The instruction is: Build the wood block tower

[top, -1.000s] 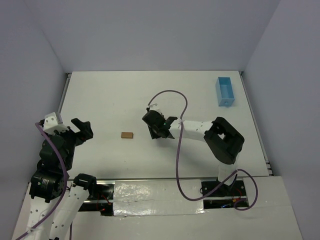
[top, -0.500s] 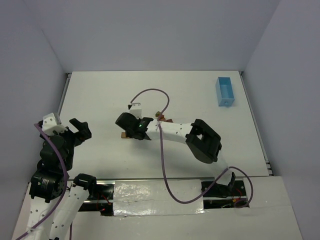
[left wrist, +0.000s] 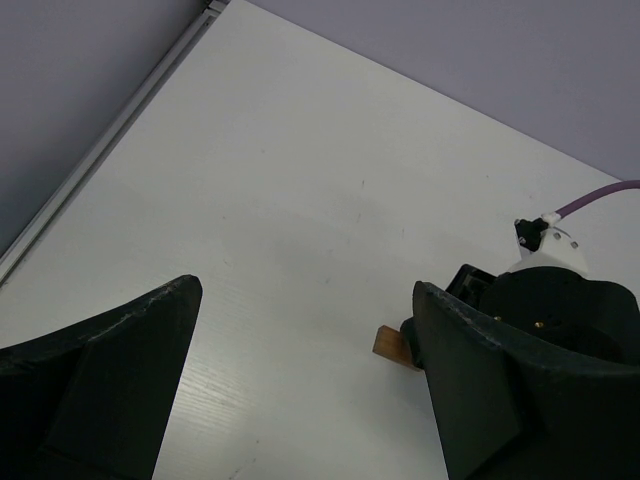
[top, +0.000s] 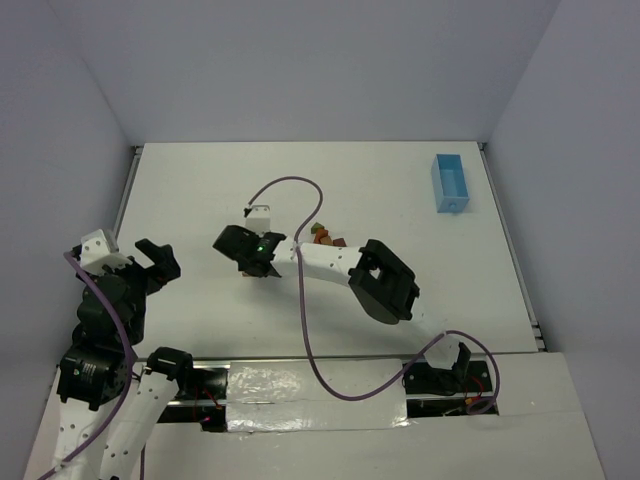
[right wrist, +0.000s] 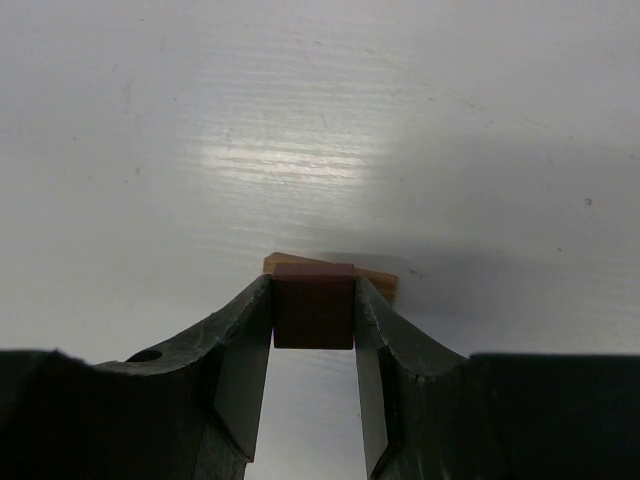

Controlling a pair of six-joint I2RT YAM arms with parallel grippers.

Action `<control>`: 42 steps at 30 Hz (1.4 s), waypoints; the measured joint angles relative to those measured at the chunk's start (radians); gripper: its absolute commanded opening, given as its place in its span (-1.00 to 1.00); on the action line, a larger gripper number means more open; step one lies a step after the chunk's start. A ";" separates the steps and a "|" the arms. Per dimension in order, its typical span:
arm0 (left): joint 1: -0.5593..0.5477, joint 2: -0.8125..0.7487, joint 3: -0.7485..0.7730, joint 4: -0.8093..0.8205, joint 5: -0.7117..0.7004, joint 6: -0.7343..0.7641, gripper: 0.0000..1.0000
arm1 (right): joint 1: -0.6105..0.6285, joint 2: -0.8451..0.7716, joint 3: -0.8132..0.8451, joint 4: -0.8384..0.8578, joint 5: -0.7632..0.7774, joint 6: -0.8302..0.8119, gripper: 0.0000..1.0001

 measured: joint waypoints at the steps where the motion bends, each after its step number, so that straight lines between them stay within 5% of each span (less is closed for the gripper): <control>1: 0.000 0.000 0.000 0.000 0.000 0.000 0.99 | 0.002 0.011 0.021 -0.008 0.003 0.001 -0.28; 11: 0.000 -0.010 0.000 0.000 0.001 0.000 0.99 | 0.014 0.083 0.105 -0.057 0.014 0.008 -0.14; 19: -0.002 -0.010 0.000 0.000 0.003 0.000 0.99 | 0.020 0.085 0.119 -0.066 0.017 0.019 0.28; 33: -0.009 -0.010 0.000 0.000 0.007 0.000 0.99 | 0.011 -0.066 -0.068 0.006 -0.006 -0.032 0.25; 42: -0.009 -0.010 0.000 0.000 0.007 0.000 0.99 | -0.013 -0.075 -0.050 0.092 -0.124 -0.057 0.26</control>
